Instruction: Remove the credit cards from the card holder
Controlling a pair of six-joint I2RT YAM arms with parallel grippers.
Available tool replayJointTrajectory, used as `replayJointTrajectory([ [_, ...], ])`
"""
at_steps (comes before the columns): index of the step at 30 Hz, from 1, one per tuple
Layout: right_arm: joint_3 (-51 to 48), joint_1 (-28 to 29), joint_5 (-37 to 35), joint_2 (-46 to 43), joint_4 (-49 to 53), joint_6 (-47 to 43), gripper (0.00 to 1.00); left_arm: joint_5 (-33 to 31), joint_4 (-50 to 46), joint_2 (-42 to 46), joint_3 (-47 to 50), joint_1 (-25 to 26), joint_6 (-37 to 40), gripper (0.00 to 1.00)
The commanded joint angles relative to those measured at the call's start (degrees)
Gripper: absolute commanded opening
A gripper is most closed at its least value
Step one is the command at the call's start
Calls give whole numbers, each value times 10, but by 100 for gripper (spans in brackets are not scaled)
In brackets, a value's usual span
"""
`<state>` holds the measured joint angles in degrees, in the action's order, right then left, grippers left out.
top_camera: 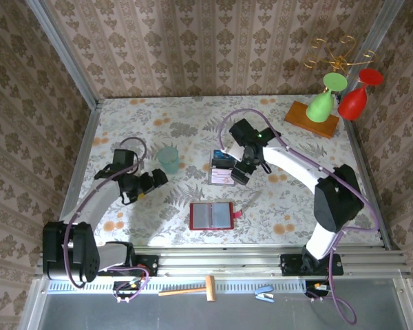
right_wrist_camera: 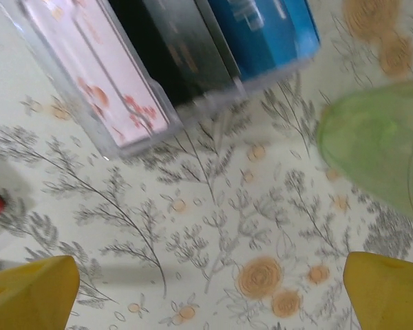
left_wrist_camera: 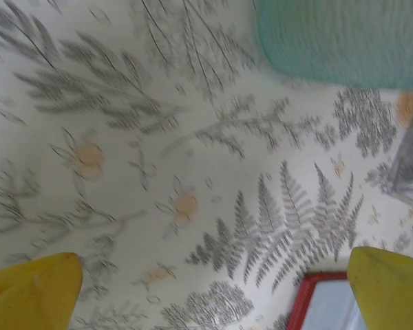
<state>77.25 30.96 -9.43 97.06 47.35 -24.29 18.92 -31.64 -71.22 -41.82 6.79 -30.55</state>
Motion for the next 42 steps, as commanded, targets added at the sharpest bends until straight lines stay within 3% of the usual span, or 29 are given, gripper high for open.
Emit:
replayJointTrajectory([
  [1, -55, -18, -72, -52, -85, 57, 100, -54, -27, -17, -37, -21, 55, 100],
  [9, -187, -92, -100, -132, -235, 148, 100, -194, -14, -17, -65, -43, 108, 100],
  [18, -325, -194, -83, -200, -437, 243, 100, -297, 123, 24, 4, -62, 157, 100],
  [26, -431, -263, -74, -210, -659, 293, 100, -308, 448, 73, 163, -62, 252, 100],
  [31, -456, -275, -96, -180, -755, 295, 100, -291, 627, 35, 217, -68, 272, 100],
  [36, -488, -302, -76, -140, -827, 320, 100, -255, 754, -55, 217, -72, 285, 100],
  [42, -514, -302, -34, -136, -880, 302, 100, -212, 829, -111, 222, -89, 294, 100],
])
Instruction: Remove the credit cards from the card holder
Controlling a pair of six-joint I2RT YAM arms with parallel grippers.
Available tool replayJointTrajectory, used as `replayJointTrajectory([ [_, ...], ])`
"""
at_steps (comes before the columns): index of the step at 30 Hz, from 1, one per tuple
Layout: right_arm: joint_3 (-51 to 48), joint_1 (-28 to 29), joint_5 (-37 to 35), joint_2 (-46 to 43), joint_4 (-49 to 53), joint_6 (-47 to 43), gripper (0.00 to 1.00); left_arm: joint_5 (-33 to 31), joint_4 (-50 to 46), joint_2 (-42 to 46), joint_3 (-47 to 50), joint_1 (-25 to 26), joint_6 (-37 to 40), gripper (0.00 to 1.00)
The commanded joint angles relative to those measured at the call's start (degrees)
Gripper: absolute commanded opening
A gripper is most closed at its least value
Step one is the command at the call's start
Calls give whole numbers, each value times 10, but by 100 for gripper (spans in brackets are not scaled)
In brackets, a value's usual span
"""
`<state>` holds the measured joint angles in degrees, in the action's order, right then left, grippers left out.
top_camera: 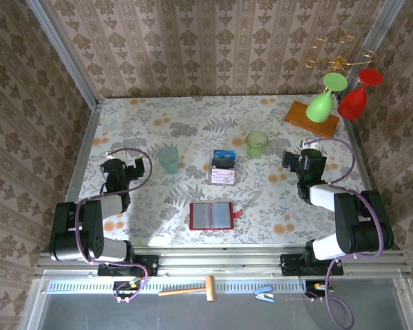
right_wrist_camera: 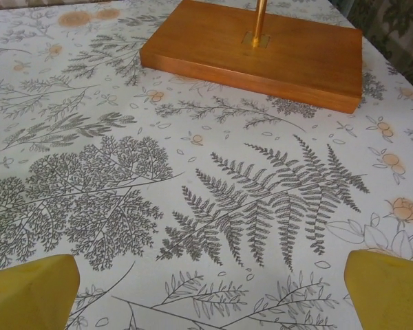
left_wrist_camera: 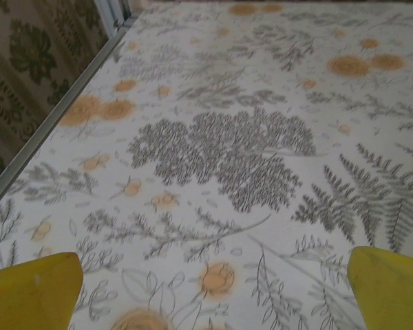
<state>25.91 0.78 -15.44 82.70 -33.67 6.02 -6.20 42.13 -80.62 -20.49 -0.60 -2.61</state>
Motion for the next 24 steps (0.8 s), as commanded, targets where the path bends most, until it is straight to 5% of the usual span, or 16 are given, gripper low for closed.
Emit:
replayJointTrajectory([
  [1, -1, 1, 39, 11, -74, -7, 100, 45, 113, -28, 15, -17, 16, 100],
  [7, -14, 1, 94, 37, -118, -29, 100, 69, 244, -92, 49, -20, 21, 100],
  [11, -26, 1, 107, 51, -153, -35, 100, 74, 165, -83, 15, -17, 26, 100],
  [14, -26, 1, 106, 51, -155, -36, 100, -21, 112, -86, -16, 33, 58, 100],
  [24, -26, 2, 106, 49, -152, -36, 100, -38, 138, -87, -3, 49, 75, 100],
])
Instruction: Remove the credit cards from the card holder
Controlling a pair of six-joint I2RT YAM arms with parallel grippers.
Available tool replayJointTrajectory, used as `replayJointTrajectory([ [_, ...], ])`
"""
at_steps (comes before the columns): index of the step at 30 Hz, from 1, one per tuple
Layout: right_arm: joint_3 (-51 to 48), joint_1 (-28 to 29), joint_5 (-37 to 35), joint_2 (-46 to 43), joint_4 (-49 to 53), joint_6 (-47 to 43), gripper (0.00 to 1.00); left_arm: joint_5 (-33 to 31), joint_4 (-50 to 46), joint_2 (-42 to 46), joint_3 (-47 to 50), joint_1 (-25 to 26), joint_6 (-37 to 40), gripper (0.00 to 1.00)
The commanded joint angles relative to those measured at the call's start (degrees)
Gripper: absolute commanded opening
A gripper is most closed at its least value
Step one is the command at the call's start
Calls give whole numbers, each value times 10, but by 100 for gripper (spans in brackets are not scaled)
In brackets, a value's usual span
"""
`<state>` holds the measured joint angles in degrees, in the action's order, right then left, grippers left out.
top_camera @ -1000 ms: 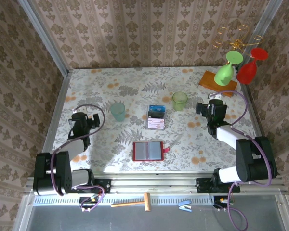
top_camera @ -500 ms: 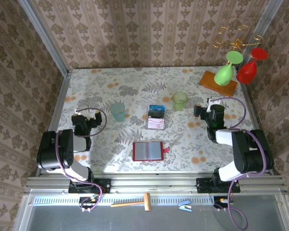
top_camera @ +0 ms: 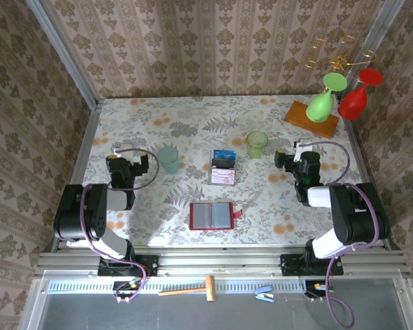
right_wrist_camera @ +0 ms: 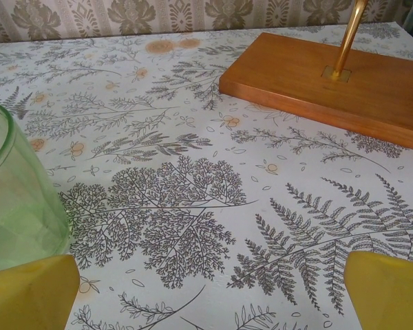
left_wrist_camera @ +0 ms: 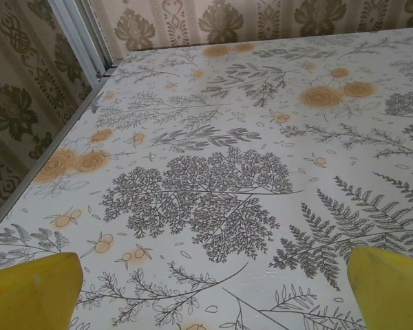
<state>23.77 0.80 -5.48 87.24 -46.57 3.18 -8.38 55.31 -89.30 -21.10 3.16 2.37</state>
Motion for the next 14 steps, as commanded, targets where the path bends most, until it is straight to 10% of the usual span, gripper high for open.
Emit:
replayJointTrajectory([
  [1, -5, 2, 7, 3, -23, -7, 100, -15, 18, -1, 8, 15, 29, 100],
  [14, -15, 2, 1, 1, -36, -6, 100, -15, 24, 0, 11, 16, 32, 100],
])
